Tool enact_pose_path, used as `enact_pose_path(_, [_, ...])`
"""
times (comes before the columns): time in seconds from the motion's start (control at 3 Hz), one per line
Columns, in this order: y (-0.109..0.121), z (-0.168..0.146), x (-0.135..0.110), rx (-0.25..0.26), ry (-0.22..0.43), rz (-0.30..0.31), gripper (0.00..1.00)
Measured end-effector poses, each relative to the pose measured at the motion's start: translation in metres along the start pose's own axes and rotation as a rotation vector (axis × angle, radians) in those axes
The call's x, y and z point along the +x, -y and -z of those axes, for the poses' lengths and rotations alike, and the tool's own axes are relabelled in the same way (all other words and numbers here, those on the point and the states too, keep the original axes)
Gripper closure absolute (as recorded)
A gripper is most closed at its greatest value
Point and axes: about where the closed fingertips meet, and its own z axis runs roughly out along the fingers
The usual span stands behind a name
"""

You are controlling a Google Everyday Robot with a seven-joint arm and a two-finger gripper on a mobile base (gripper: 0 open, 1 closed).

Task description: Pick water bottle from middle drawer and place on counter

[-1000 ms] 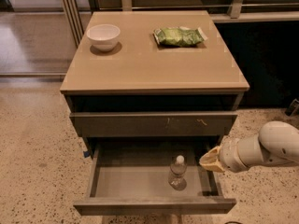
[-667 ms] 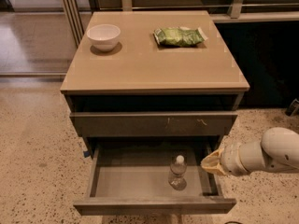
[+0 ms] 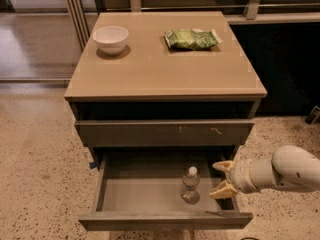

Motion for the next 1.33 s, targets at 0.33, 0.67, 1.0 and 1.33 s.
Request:
enact_pose_path(0.33, [0.007,-0.028,0.003,-0.014,0.042,0.0,0.38])
enact_pose_path(0.67, [0.015,-0.052,0.002,-0.03,0.079,0.002,0.38])
enact_pose_path(1.0, [0.023,-0.077,0.0,-0.049,0.106,0.009,0.3])
enact_pose_path(1.33, [0.024,-0.102,0.001,-0.081,0.112,0.01,0.33])
